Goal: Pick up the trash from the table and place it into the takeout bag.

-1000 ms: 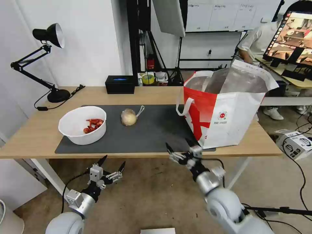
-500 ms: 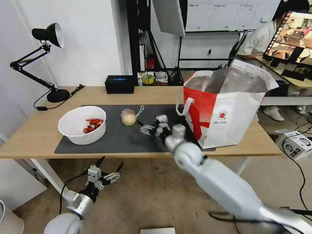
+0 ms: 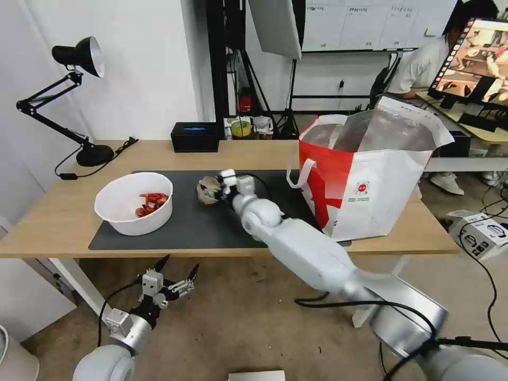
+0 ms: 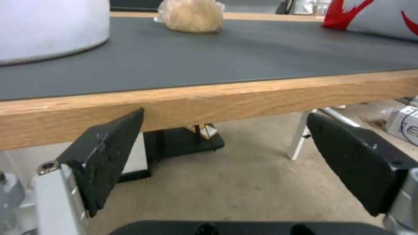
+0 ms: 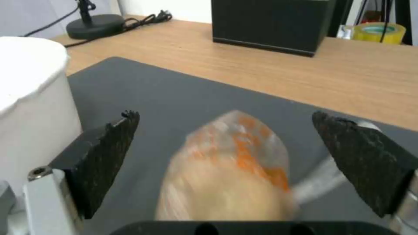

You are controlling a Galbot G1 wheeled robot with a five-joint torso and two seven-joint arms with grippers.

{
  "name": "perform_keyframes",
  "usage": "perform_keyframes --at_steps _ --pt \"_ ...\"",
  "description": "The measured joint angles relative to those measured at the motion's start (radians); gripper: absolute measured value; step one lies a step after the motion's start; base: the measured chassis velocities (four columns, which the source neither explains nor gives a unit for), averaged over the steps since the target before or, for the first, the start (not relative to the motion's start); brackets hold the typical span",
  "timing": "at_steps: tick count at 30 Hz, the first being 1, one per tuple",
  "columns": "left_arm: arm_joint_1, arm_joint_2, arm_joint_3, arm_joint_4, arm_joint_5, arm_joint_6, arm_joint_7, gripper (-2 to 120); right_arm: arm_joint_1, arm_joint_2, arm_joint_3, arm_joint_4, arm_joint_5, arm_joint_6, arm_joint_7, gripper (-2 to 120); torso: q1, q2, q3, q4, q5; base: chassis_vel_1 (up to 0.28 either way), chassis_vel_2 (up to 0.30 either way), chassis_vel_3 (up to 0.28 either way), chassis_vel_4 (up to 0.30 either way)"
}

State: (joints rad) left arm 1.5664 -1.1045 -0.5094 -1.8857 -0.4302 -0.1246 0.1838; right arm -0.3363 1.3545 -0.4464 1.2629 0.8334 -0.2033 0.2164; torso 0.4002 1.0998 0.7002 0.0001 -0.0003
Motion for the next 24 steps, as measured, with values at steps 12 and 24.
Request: perform_keyframes --at_steps 12,24 --pt "-0.011 0.003 -0.002 0.012 -0.007 -0.013 0.002 100 0.118 0.155 -0.02 -0.206 -0.032 -0.039 -0.014 100 0.0 0.0 0.0 0.0002 0.0001 0.0 0.0 0.0 0.0" --pt "-0.005 -0.004 -0.002 0.001 -0.004 -0.02 0.001 100 0.125 0.179 -0.035 -0.265 -0.031 -0.105 -0.028 100 0.0 0.0 0.0 -0.0002 0.0003 0.0 0.0 0.0 0.0"
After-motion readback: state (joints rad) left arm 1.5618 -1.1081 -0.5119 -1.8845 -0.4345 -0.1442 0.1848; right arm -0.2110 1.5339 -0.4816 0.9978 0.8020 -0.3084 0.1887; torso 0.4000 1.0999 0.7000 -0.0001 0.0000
